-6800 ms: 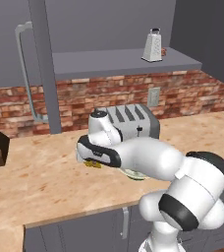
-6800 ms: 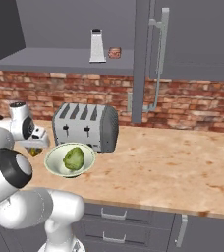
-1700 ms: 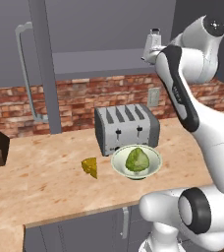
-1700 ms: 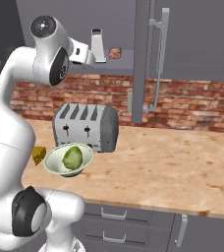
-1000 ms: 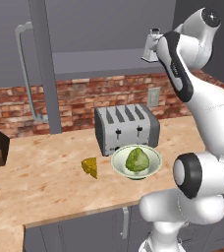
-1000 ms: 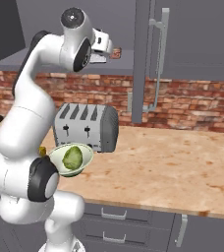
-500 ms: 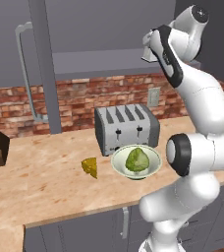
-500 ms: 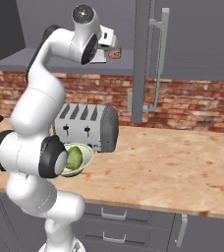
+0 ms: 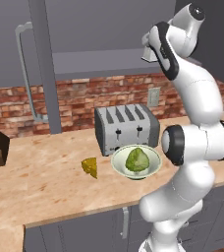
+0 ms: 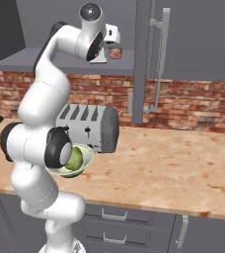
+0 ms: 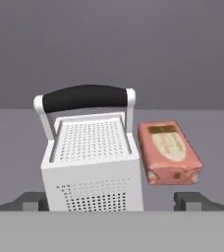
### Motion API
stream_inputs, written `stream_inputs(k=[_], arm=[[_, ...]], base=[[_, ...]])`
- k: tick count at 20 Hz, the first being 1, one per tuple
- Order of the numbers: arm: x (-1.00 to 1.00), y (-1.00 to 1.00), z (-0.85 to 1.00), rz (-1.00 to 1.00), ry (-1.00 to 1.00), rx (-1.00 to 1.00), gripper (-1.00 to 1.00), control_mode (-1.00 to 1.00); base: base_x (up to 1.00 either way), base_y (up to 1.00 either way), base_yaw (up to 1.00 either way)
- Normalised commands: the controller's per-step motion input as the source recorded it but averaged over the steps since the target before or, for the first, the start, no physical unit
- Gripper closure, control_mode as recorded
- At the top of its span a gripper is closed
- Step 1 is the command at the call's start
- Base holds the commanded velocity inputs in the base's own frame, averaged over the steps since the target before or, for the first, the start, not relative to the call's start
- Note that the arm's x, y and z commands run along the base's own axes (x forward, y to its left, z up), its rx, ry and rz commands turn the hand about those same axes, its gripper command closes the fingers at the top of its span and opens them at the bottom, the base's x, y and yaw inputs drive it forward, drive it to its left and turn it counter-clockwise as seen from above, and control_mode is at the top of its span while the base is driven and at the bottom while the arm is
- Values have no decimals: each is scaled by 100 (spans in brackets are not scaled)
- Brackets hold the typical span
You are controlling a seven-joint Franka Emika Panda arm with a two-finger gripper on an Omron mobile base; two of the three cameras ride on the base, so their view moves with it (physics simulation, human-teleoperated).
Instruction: Pick the cheese from the fridge and the cheese grater from the cabinet and place them next to the salad bowl.
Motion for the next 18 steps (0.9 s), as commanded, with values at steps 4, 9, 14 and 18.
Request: stream_inputs(k=[4,9,14,18], arm=[[15,-10,-2,3,0,-4,-100,-100],[9,0,-5,0,0,-2,-100,-100],[0,5,-9,0,0,0,-100,-100],[2,19,-9,0,-1,0,100,-100]], base=[[0,0,0],[0,0,0],[0,0,0],[0,0,0]])
